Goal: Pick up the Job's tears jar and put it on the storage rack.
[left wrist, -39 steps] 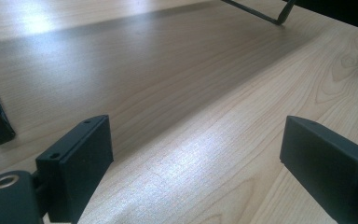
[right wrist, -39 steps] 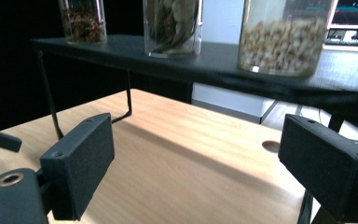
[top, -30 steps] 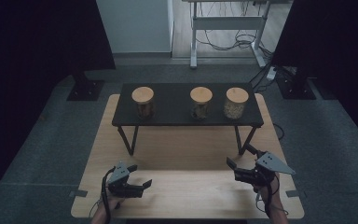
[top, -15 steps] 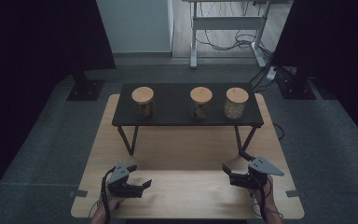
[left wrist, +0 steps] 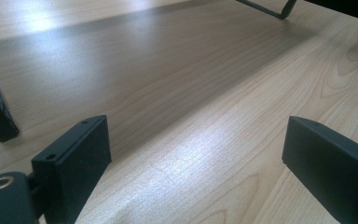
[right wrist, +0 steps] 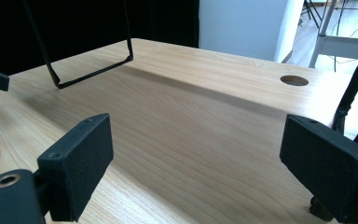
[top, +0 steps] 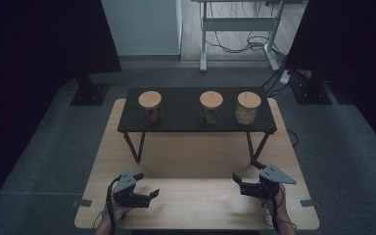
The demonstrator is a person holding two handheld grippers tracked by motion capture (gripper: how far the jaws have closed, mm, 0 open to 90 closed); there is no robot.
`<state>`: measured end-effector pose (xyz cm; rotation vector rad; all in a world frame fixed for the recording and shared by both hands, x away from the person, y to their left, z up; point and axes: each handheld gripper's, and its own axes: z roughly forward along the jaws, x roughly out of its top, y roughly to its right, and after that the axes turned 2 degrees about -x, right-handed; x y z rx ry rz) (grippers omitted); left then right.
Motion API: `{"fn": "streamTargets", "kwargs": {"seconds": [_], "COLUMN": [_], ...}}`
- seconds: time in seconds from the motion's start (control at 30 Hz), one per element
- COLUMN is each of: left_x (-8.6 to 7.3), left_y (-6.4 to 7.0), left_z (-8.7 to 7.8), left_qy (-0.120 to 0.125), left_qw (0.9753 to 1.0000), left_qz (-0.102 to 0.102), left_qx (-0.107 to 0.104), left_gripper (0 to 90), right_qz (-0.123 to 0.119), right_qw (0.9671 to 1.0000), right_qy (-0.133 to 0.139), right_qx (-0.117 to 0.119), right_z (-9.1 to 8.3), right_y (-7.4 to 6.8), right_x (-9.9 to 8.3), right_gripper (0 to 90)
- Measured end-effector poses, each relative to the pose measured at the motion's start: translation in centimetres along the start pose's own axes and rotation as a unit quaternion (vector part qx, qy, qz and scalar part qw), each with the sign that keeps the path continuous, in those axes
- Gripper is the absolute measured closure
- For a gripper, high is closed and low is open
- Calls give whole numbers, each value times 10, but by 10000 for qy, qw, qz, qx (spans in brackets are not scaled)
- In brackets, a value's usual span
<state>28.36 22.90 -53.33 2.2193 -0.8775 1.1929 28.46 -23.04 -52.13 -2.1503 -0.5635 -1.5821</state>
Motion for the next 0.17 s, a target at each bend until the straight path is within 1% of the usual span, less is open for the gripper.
{"fn": "streamTargets", "kwargs": {"seconds": [0.1, 0.17], "left_x": [1, 1], "left_y": [0, -1], "left_z": [0, 0], "left_qy": [-10, 13], "left_qw": [10000, 10000], "left_qz": [29, 3], "left_qx": [35, 43], "left_gripper": [62, 60], "right_qz": [-11, -32], "right_qw": [10000, 10000], "right_qy": [5, -9], "right_qx": [21, 36], "right_z": [0, 1], "right_y": [-1, -2], "right_x": [0, -1], "right_gripper": [84, 83]}}
